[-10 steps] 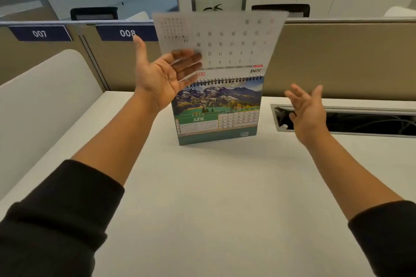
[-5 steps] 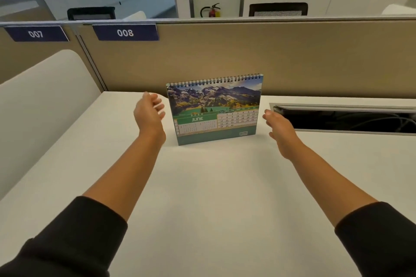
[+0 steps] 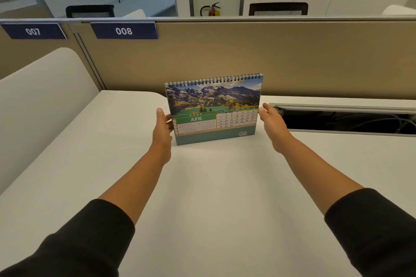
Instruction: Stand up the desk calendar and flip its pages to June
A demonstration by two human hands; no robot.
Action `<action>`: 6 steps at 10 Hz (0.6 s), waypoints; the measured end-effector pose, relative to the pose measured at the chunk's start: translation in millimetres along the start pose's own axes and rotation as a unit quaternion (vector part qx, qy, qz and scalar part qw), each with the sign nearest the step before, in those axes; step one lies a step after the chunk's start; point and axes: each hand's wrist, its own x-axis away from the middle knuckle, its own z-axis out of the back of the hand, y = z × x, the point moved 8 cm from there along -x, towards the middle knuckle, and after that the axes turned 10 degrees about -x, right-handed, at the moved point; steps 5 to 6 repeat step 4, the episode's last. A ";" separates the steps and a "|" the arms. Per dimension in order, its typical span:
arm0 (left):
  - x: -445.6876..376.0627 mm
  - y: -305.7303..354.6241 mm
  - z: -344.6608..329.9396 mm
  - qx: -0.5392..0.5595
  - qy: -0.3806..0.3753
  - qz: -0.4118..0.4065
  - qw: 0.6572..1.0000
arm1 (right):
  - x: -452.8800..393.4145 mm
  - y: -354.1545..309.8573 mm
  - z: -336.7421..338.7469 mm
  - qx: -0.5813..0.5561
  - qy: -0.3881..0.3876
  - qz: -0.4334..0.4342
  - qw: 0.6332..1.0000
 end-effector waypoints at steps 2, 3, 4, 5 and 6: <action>-0.9 -4.1 16.3 0.004 0.060 -0.005 0.998 | -0.3 8.8 14.4 -0.026 0.020 -0.013 0.999; 4.6 -10.1 26.9 -0.009 0.086 0.000 0.996 | 9.7 13.8 27.7 -0.040 0.038 -0.018 0.998; 15.2 -14.9 35.8 -0.009 0.106 0.010 0.994 | 24.7 10.4 41.4 -0.051 0.064 -0.014 0.997; 15.2 -14.9 35.8 -0.009 0.106 0.010 0.994 | 24.7 10.4 41.4 -0.051 0.064 -0.014 0.997; 15.2 -14.9 35.8 -0.009 0.106 0.010 0.994 | 24.7 10.4 41.4 -0.051 0.064 -0.014 0.997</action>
